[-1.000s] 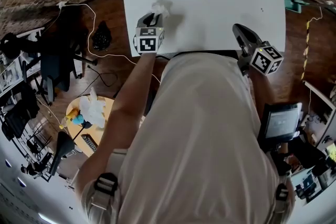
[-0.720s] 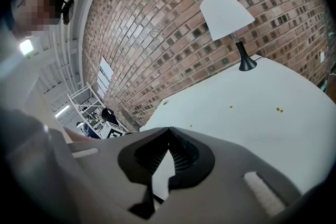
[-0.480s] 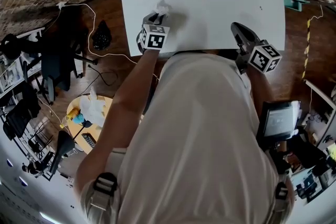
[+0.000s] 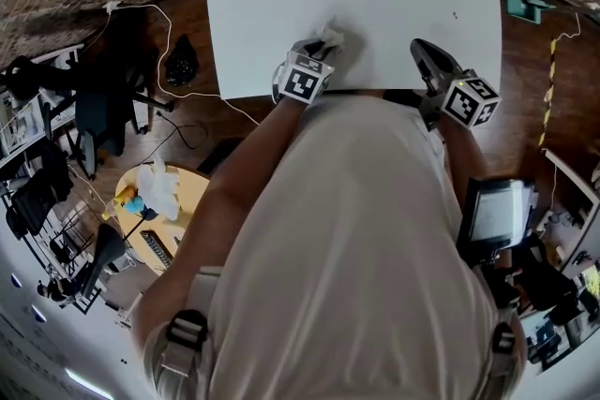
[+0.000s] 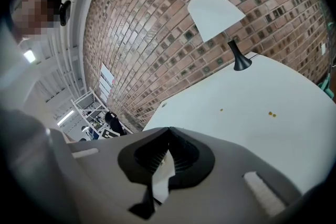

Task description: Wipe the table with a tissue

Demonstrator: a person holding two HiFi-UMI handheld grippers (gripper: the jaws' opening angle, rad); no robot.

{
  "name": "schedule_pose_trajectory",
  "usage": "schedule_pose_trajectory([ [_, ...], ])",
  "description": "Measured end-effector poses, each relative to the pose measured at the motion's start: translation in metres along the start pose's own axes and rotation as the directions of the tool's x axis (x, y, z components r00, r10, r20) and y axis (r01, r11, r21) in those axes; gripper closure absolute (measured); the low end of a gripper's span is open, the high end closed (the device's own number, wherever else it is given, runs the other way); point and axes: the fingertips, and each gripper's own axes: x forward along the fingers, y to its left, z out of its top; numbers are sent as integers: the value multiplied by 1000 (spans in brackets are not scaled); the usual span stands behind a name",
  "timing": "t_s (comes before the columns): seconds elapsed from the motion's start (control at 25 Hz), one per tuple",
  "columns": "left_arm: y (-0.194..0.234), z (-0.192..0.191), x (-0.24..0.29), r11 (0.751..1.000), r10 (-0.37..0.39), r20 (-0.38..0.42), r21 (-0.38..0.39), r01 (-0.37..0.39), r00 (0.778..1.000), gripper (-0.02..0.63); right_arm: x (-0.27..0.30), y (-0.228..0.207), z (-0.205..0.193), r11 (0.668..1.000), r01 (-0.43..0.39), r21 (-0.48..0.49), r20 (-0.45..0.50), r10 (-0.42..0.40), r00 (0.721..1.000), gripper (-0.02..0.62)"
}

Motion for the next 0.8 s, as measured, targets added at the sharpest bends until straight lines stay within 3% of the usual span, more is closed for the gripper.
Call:
schedule_pose_trajectory([
  [0.2,-31,15,-1,997,-66,107,-37,70,992,523,-10,-7,15,997,-31,-77,-22,30,999,591],
  [0.32,-30,45,-19,995,-67,201,-64,82,977,523,-7,-13,22,985,-38,-166,-50,31,998,591],
  [0.48,-36,80,-28,989,-42,305,-124,83,952,523,-12,-17,38,974,-69,-217,-76,54,996,591],
  [0.8,-36,94,-16,975,42,333,-219,34,942,523,-29,-34,56,961,-121,-248,-110,96,989,591],
])
